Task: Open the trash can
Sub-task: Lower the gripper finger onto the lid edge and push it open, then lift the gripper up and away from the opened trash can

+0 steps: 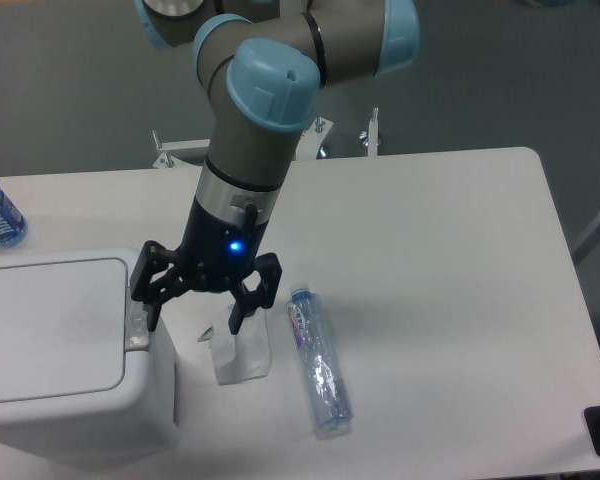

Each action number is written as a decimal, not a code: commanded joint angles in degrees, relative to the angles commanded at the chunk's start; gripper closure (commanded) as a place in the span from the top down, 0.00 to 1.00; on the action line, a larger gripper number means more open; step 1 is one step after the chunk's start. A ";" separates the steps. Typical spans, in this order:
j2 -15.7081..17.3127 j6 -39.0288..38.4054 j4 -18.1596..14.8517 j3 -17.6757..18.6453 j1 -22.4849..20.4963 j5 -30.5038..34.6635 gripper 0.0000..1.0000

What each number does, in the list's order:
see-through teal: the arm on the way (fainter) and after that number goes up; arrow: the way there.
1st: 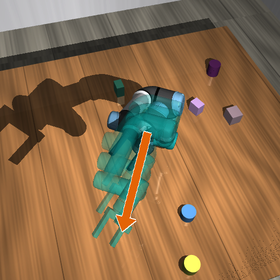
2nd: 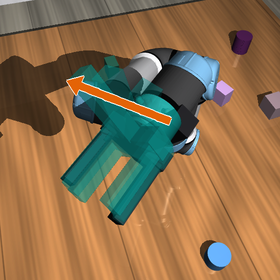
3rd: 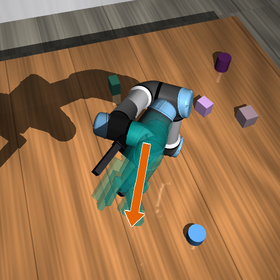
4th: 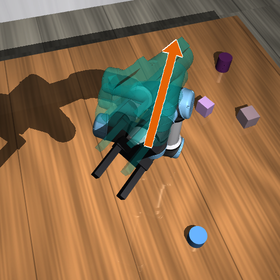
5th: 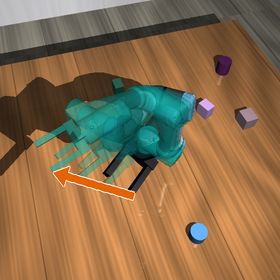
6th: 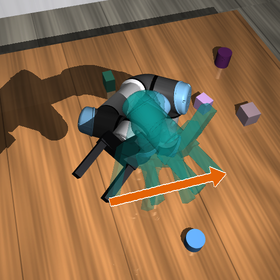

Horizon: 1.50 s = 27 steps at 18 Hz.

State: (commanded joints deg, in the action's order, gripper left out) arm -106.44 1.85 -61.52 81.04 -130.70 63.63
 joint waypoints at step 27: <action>-0.26 0.00 0.97 0.70 0.44 0.70 1.00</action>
State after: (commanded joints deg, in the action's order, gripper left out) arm -106.70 1.85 -60.56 81.74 -130.25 64.34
